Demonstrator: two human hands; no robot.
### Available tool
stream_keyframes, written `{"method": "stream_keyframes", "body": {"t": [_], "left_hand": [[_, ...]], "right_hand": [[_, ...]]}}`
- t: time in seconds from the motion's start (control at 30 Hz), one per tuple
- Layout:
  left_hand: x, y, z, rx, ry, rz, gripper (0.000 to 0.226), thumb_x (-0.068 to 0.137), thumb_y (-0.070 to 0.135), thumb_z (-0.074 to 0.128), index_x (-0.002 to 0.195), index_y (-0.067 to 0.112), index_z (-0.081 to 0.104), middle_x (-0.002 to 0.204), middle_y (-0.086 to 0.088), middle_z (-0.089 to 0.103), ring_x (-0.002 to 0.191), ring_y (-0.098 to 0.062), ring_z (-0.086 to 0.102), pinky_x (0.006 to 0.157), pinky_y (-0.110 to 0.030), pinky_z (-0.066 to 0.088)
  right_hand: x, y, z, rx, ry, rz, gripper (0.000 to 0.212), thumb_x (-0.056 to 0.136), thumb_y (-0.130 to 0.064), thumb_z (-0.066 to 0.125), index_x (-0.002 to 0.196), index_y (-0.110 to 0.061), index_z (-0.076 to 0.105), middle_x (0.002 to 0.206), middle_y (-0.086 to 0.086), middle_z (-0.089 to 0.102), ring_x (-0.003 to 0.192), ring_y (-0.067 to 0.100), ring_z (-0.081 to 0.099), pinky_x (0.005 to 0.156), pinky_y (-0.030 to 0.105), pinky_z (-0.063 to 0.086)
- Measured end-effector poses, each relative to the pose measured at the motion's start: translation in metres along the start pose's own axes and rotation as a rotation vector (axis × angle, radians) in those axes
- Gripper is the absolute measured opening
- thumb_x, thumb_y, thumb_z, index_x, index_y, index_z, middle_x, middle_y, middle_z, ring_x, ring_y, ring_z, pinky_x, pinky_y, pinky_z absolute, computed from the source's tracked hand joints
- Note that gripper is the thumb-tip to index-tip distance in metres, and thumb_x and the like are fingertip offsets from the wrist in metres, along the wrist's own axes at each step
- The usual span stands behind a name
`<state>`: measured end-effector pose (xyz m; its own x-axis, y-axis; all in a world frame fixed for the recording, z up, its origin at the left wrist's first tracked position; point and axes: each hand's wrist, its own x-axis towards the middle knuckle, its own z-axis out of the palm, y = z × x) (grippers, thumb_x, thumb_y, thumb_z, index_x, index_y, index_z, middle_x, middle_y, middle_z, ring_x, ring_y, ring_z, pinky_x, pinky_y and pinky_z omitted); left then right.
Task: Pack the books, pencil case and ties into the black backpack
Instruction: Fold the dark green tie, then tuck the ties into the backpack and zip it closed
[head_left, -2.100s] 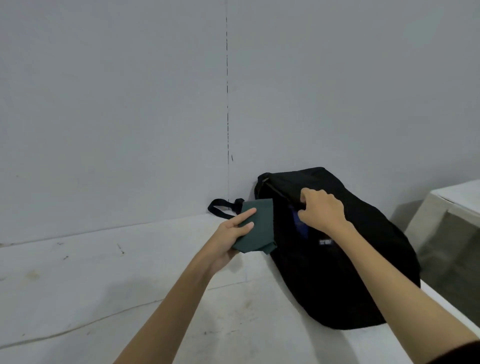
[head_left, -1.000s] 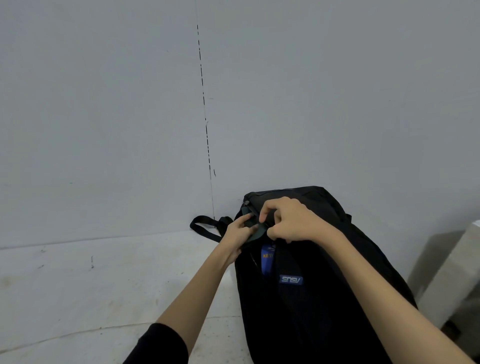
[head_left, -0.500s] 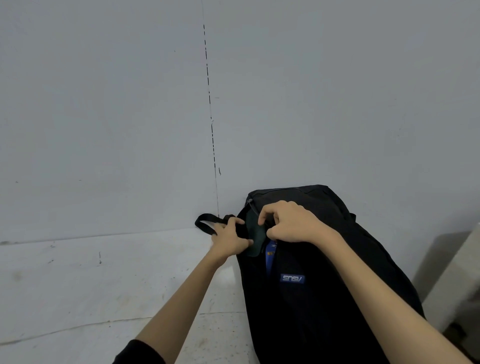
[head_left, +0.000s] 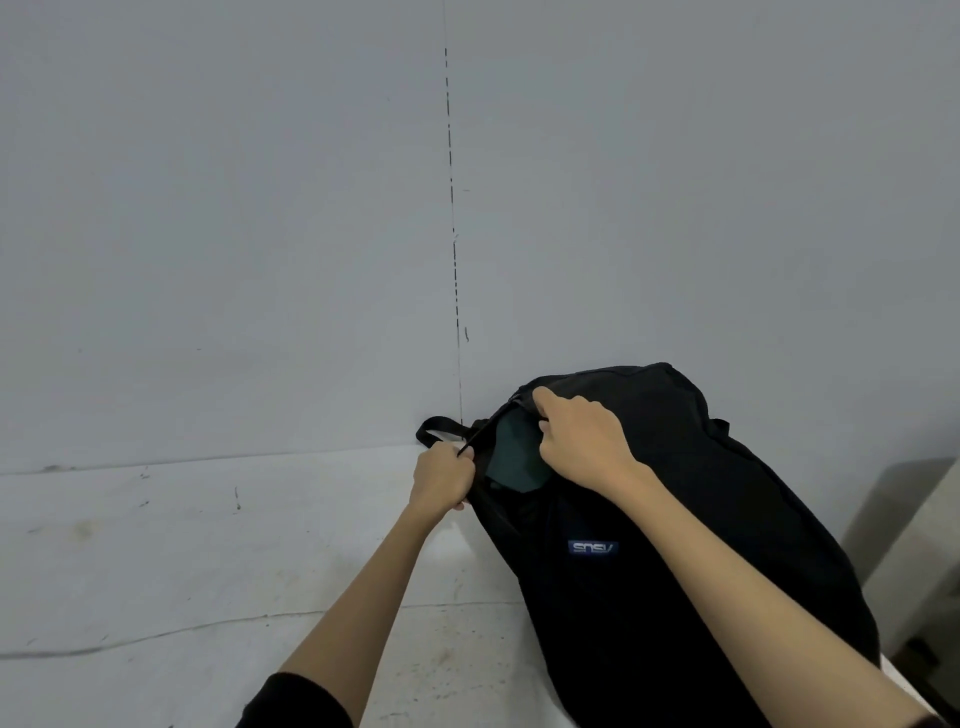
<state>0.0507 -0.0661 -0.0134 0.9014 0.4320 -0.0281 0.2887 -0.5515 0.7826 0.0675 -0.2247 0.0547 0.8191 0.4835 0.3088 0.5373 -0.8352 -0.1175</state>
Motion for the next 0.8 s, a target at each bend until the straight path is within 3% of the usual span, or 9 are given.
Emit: {"method": "stream_keyframes", "body": {"t": [0.2,0.4,0.57,0.7,0.8], "left_hand": [[-0.012,-0.009,-0.033,-0.066,0.023,0.051,0.045,0.097,0.013,0.041,0.052,0.012,0.039,0.05,-0.005,0.046,0.031,-0.01,0.043,0.036,-0.013,0.035],[-0.024,-0.044,-0.085,-0.067,0.007,0.032,0.04,0.095,0.01,0.042,0.056,0.009,0.039,0.049,-0.007,0.046,0.024,-0.004,0.041,0.034,-0.012,0.033],[-0.033,-0.086,-0.147,-0.003,0.064,-0.035,0.048,0.095,0.015,0.046,0.049,0.009,0.038,0.027,0.003,0.04,0.022,-0.006,0.036,0.035,-0.009,0.031],[-0.047,-0.128,-0.2,0.052,0.113,-0.07,0.049,0.095,0.018,0.048,0.048,0.009,0.039,0.031,0.002,0.042,0.026,-0.007,0.037,0.037,-0.011,0.032],[-0.059,-0.156,-0.23,0.047,0.112,-0.069,0.047,0.094,0.016,0.049,0.048,0.01,0.04,0.032,0.003,0.042,0.027,-0.008,0.038,0.037,-0.012,0.032]], "right_hand": [[0.002,-0.028,0.003,0.152,0.035,-0.006,0.002,0.095,-0.013,0.042,0.094,-0.013,0.04,0.084,0.008,0.057,0.071,0.026,0.043,0.06,0.032,0.031],[0.006,-0.071,0.013,0.464,0.013,0.031,0.012,0.091,-0.011,0.049,0.082,-0.016,0.042,0.057,-0.005,0.044,0.058,0.018,0.04,0.065,0.032,0.038],[0.008,-0.137,0.021,0.615,-0.049,-0.025,0.023,0.089,-0.009,0.051,0.073,-0.021,0.04,0.048,-0.004,0.038,0.049,0.015,0.033,0.063,0.03,0.04],[0.004,-0.188,0.026,0.694,-0.118,-0.097,0.028,0.09,-0.012,0.054,0.07,-0.025,0.04,0.046,-0.004,0.039,0.048,0.014,0.034,0.062,0.028,0.039],[0.0,-0.214,0.029,0.768,-0.147,-0.147,0.025,0.088,-0.011,0.058,0.071,-0.021,0.044,0.044,-0.006,0.041,0.039,0.005,0.034,0.055,0.017,0.037]]}}
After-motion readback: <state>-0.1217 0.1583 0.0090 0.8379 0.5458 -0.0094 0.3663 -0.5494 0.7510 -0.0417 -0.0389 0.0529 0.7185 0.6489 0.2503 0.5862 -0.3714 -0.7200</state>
